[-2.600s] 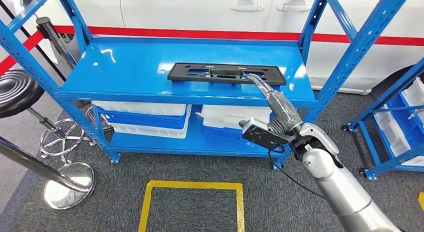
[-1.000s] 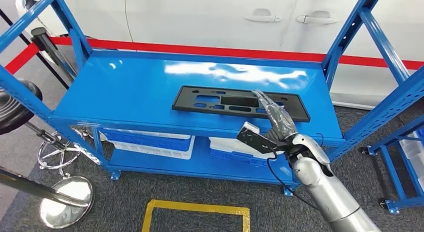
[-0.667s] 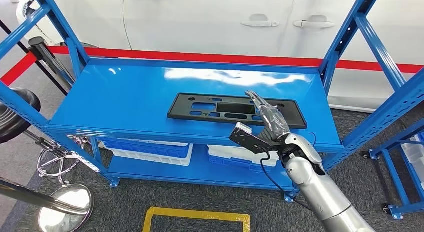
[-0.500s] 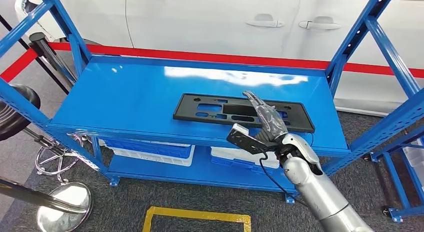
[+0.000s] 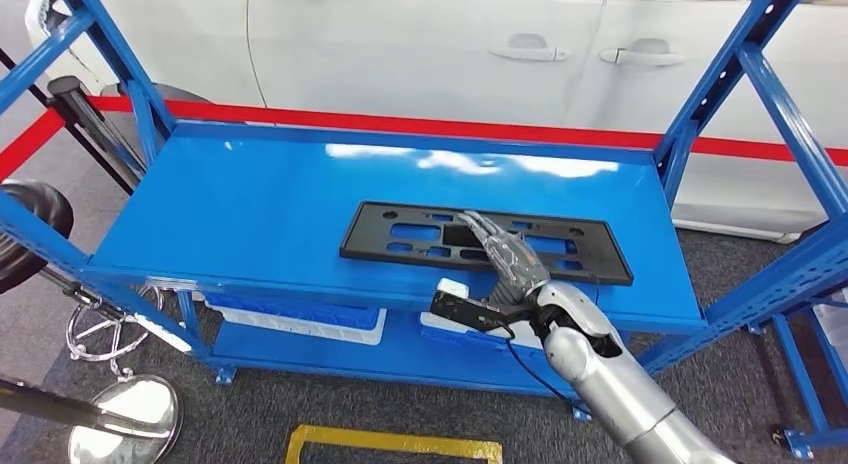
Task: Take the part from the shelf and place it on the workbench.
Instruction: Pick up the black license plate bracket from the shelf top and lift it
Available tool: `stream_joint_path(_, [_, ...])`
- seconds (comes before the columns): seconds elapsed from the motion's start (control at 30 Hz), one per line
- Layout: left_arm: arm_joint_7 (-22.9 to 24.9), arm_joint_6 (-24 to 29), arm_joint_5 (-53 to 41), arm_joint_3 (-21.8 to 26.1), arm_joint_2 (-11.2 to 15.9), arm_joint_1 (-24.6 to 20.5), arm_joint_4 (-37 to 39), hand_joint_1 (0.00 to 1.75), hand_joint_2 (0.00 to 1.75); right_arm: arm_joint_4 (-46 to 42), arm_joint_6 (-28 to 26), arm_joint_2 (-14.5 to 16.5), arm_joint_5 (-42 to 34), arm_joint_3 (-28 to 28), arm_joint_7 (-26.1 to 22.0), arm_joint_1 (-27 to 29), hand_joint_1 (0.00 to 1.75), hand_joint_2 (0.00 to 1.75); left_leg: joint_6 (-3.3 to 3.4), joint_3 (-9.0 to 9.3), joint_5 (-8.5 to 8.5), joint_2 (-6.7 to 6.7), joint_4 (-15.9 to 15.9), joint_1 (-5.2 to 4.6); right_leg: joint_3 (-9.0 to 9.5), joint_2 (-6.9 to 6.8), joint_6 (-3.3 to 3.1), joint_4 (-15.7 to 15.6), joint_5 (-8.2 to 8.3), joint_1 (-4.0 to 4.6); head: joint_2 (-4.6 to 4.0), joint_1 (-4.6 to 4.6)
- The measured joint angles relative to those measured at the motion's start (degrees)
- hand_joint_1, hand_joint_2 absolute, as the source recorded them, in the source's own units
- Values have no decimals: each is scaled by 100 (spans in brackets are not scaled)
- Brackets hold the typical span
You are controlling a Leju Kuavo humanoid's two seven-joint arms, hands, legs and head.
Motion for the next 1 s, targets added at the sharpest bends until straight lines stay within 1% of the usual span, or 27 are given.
stream_joint_path(0.03, [-5, 8, -1, -3, 1, -5, 0, 0, 0, 19, -10, -1, 53, 26, 5, -7, 0, 175, -34, 11, -33, 6, 22, 1, 36, 2, -30, -36, -2, -16, 0, -1])
stream_joint_path(0.07, [-9, 15, -1, -7, 2, -10, 0, 0, 0, 36, -22, -1, 101, 51, 10, -19, 0, 175, -65, -27, -109, 12, 140, 2, 80, 0, -67, -73, -6, -34, 0, -3])
stream_joint_path(0.1, [-10, 21, -1, -10, 2, -15, 0, 0, 0, 51, -32, -1, 131, 76, 14, -31, 0, 175, -90, -124, -226, 18, 361, 4, 123, -2, -101, -105, -10, -51, 0, -5])
stream_joint_path(0.13, [-10, 24, -1, -16, 2, -12, 0, 0, 0, 68, -41, 0, 152, 101, 15, -41, 0, 175, -108, -313, -388, 21, 729, 15, 153, -4, -130, -118, -24, -49, 0, -7])
stream_joint_path(0.17, [-10, 25, -1, -24, 1, -12, 0, 0, 0, 86, -51, 1, 174, 126, 17, -48, 0, 175, -123, -564, -548, 21, 1163, 18, 171, -8, -151, -119, -41, -44, 0, -9])
stream_joint_path(0.2, [-11, 26, 0, -31, 1, -12, 0, 0, 0, 106, -67, 1, 206, 151, 22, -48, 0, 175, -135, -793, -641, 21, 1527, 20, 188, -9, -158, -116, -60, -39, 0, -8])
stream_joint_path(0.23, [-11, 29, 3, -36, 1, -9, 0, 0, 0, 130, -96, 1, 256, 178, 32, -46, 0, 175, -142, -958, -636, 21, 1745, 22, 210, -9, -162, -113, -82, -35, 0, -8])
stream_joint_path(0.27, [-12, 32, 7, -39, 1, -6, 0, 0, 0, 152, -138, 2, 317, 202, 49, -45, 0, 175, -140, -992, -491, 21, 1698, 22, 239, -6, -157, -107, -107, -34, 0, -9])
stream_joint_path(0.3, [-12, 34, 12, -39, 2, -1, 1, 0, 0, 173, -190, 7, 377, 220, 69, -46, 0, 175, -127, -903, -248, 21, 1415, 22, 274, -1, -148, -98, -137, -33, 0, -8])
stream_joint_path(0.33, [-12, 36, 19, -39, 3, 6, 1, 0, 0, 190, -249, 13, 431, 232, 92, -46, 0, 175, -103, -740, 23, 22, 989, 21, 308, 4, -133, -86, -172, -33, 0, -9])
stream_joint_path(0.37, [-13, 37, 25, -40, 4, 13, 1, 0, 0, 203, -315, 23, 480, 237, 117, -49, 0, 175, -79, -567, 211, 21, 590, 10, 333, 9, -110, -70, -207, -22, 0, -9])
stream_joint_path(0.4, [-13, 38, 31, -40, 6, 17, 2, 0, 0, 214, -378, 32, 525, 238, 144, -51, 0, 175, -55, -440, 313, 20, 293, 1, 340, 12, -86, -54, -235, -12, 0, -7])
stream_joint_path(0.43, [-15, 40, 37, -42, 7, 17, 2, 0, 0, 222, -440, 40, 573, 239, 174, -52, 0, 175, -37, -374, 336, 17, 132, -10, 338, 11, -60, -45, -254, -3, 0, -5])
stream_joint_path(0.5, [-19, 45, 57, -43, 4, 12, 2, 0, 0, 232, -555, 63, 670, 240, 240, -51, 0, 175, -3, -358, 302, 9, 72, -18, 331, 6, -12, -50, -267, 6, 0, -1])
stream_joint_path(0.57, [-21, 58, 82, -43, -9, 9, 1, 0, 0, 235, -656, 84, 751, 241, 301, -51, 0, 175, 57, -317, 309, 13, 18, 7, 320, 5, 41, -4, -327, -2, 0, -1])
stream_joint_path(0.6, [-21, 67, 90, -43, -15, 10, 1, 0, 0, 238, -697, 89, 790, 241, 321, -52, 0, 175, 89, -289, 312, 20, -11, 22, 251, 6, 68, 157, -429, -5, -1, 2])
stream_joint_path(0.63, [-21, 75, 95, -44, -21, 9, 0, 0, 0, 243, -737, 93, 836, 241, 339, -49, 0, 175, 118, -265, 309, 28, -31, 33, 113, 6, 95, 450, -586, -16, -1, 3])
stream_joint_path(0.67, [-21, 80, 101, -43, -24, 10, 0, 0, 0, 257, -782, 97, 895, 241, 360, -41, 35, 175, 136, -258, 299, 33, -34, 31, -90, 4, 116, 856, -769, -26, -1, 4])
stream_joint_path(0.7, [-21, 84, 107, -43, -24, 8, 0, 0, 0, 278, -828, 102, 959, 241, 385, -24, 78, 175, 147, -256, 290, 33, -31, 30, -319, 4, 136, 1274, -920, -37, -1, 5])
stream_joint_path(0.73, [-21, 86, 114, -42, -25, 7, 0, 0, 0, 307, -874, 107, 1020, 241, 412, -3, 122, 175, 153, -251, 280, 29, -28, 29, -500, 2, 150, 1572, -980, -47, 0, 4])
stream_joint_path(0.77, [-21, 86, 122, -42, -27, 8, 0, 0, 0, 342, -915, 112, 1075, 241, 437, 17, 165, 175, 152, -240, 267, 22, -23, 28, -584, 1, 155, 1657, -915, -53, 0, 5])
stream_joint_path(0.8, [-21, 86, 129, -42, -34, 9, 0, 0, 0, 374, -943, 116, 1112, 241, 453, 30, 174, 175, 146, -220, 250, 15, -16, 29, -545, -1, 150, 1492, -732, -56, 0, 5])
stream_joint_path(0.87, [-33, 91, 138, -42, -54, 13, 0, 0, 0, 426, -986, 124, 1161, 241, 477, 39, 174, 175, 114, -167, 202, 7, 0, 26, -230, -5, 110, 714, -261, -51, 0, 6])
stream_joint_path(0.9, [-55, 101, 139, -42, -63, 14, 0, 0, 0, 447, -1008, 130, 1180, 241, 488, 41, 174, 175, 89, -154, 178, 5, 15, 14, -68, -3, 82, 348, -120, -38, 0, 5])
stream_joint_path(0.93, [-88, 116, 139, -42, -68, 14, 0, 0, 0, 465, -1028, 136, 1198, 241, 499, 51, 172, 175, 74, -155, 156, 5, 35, -1, 35, 1, 65, 107, -51, -36, 0, 3])
stream_joint_path(0.97, [-126, 138, 138, -42, -68, 17, 0, 0, 0, 480, -1044, 146, 1215, 241, 507, 69, 171, 175, 81, -165, 146, 4, 46, -14, 77, 5, 59, 7, -55, -31, 0, 2])
stream_joint_path(1.0, [-163, 162, 138, -42, -67, 16, 0, 0, 0, 491, -1056, 155, 1233, 240, 515, 90, 171, 175, 91, -173, 143, 5, 53, -22, 89, 11, 61, -25, -62, -27, 0, 0])
